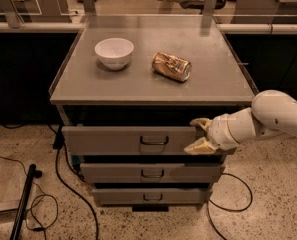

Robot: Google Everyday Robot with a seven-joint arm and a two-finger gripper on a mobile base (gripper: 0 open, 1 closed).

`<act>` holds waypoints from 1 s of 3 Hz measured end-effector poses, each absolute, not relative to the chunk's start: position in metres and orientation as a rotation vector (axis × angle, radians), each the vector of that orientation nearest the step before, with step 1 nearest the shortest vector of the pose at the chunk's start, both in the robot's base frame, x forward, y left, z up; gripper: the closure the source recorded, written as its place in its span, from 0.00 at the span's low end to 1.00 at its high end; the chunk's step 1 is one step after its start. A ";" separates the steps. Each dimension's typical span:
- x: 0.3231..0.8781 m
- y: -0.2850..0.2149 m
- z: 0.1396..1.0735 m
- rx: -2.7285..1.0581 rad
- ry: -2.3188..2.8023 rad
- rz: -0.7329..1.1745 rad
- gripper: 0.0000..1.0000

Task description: Open top drawer

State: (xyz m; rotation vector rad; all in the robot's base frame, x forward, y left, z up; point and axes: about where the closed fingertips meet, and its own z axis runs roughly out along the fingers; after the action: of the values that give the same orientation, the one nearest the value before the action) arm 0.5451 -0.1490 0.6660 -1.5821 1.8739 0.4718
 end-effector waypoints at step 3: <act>0.545 -0.150 0.676 -1.582 1.874 0.472 1.00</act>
Offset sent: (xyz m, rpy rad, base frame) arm -0.0766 -0.0185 -0.0092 0.0500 -0.0089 0.0269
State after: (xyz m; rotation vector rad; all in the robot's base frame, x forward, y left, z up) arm 0.5454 -0.1497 0.6761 -1.5822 1.8738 0.4719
